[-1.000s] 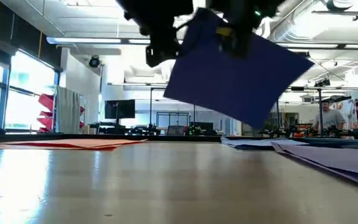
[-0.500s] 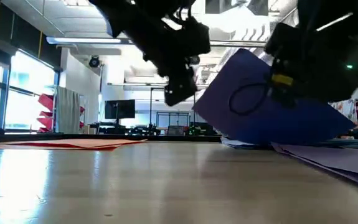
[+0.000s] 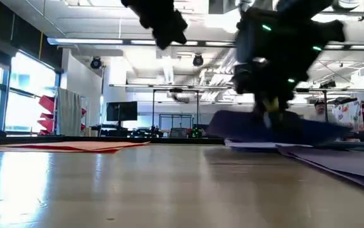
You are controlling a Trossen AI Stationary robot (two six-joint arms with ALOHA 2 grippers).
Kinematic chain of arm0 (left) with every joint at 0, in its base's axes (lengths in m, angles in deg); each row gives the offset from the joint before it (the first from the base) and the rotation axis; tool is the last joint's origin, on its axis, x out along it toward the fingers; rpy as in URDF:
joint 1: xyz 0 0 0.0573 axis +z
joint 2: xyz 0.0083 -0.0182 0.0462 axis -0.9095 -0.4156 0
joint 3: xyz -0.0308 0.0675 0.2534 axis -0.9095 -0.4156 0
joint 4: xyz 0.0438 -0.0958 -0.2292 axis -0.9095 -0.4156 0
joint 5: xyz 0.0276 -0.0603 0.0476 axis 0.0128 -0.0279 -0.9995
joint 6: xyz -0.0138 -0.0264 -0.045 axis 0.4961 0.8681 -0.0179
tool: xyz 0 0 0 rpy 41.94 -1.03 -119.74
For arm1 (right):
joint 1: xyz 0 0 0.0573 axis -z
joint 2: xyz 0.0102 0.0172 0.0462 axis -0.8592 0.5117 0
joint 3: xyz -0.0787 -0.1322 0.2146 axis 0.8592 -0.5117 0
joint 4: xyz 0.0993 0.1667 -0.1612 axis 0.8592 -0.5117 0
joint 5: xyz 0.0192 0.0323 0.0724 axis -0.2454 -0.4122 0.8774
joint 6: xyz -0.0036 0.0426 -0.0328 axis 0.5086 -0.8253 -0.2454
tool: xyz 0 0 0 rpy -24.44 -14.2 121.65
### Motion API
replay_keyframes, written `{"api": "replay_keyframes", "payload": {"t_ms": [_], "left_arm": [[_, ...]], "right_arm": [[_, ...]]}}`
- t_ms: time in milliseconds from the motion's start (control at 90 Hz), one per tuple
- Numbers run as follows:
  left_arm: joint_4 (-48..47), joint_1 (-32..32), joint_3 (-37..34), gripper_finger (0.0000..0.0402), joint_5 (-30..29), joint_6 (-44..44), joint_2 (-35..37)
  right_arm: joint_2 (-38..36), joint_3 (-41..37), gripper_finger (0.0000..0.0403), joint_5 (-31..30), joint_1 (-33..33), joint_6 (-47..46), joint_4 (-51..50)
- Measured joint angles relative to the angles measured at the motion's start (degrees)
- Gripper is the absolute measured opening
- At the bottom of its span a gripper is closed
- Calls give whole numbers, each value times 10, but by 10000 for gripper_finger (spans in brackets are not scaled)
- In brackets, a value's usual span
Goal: Organize paper
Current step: Stack the blue paper on top of the blue paper
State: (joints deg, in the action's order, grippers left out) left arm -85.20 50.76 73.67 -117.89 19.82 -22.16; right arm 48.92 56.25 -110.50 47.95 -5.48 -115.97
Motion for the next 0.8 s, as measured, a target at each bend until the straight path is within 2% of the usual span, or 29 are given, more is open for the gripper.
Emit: {"api": "replay_keyframes", "payload": {"t_ms": [89, 233, 300, 367, 456, 522, 633, 800], "left_arm": [[-19, 0, 0, 0, -5, 9, 15], [-52, 0, 0, 0, -32, 17, 35], [-74, 0, 0, 0, -37, 32, 40], [-98, 3, 0, 0, -38, 55, 44], [-133, 4, 0, 0, -38, 91, 44], [-154, 7, 0, 0, -34, 121, 43], [-173, 8, 0, 0, -11, 159, 39], [-169, 14, 0, 0, 24, 177, 38]], "right_arm": [[0, 19, 0, -15, 8, 53, 40], [0, 25, 0, -43, -2, 303, 146], [0, 24, 0, -13, -16, 387, 192], [-6, 24, 0, 51, -38, 424, 204], [-26, 16, 0, 129, -79, 403, 168], [-49, -12, 0, 148, -103, 369, 111], [-94, -83, 0, 140, -108, 261, 23], [-169, -184, 0, 101, -87, 107, -36]]}}
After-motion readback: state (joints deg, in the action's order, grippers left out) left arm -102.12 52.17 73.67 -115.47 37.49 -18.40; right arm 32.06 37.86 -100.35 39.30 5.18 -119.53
